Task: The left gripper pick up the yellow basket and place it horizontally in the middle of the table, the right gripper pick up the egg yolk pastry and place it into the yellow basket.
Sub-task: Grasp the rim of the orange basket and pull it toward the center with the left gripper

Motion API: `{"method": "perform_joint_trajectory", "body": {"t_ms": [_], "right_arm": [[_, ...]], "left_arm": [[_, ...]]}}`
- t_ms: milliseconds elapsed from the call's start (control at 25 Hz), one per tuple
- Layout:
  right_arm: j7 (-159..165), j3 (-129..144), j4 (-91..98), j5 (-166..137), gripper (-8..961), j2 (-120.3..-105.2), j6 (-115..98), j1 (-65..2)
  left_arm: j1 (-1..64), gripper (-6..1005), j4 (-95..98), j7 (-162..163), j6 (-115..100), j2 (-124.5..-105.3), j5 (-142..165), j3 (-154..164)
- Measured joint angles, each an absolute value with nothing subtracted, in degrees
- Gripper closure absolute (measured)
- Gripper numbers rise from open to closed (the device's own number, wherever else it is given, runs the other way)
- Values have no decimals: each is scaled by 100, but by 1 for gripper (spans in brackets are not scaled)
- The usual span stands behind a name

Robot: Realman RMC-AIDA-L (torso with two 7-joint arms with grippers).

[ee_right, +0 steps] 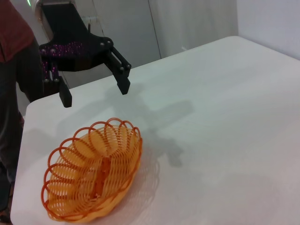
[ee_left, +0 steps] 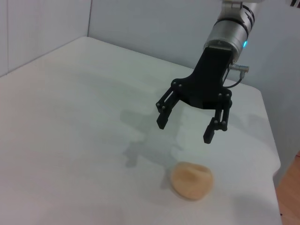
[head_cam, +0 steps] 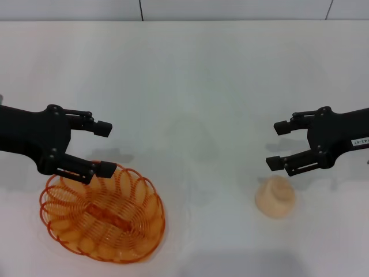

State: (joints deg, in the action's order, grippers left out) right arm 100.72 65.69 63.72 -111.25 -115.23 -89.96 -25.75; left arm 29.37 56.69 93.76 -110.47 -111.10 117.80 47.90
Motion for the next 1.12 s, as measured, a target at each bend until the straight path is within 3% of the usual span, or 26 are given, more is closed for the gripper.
{"method": "perform_joint_trajectory", "body": {"t_ms": [520, 880, 1120], "right_arm": [[10087, 6558, 6372, -11087, 93, -11528, -8975, -2573], [10114, 6556, 6372, -10986, 93, -11531, -8964, -2543], [10093, 6554, 6372, -10914, 93, -11531, -8964, -2551]], "left_arm": [[2960, 135, 5669, 9424, -11047, -11103, 11790, 4790], [3264, 145, 5833, 10814, -11080, -10867, 12468, 4743], [3328, 152, 6363, 12150, -11093, -10828, 13029, 4741]]}}
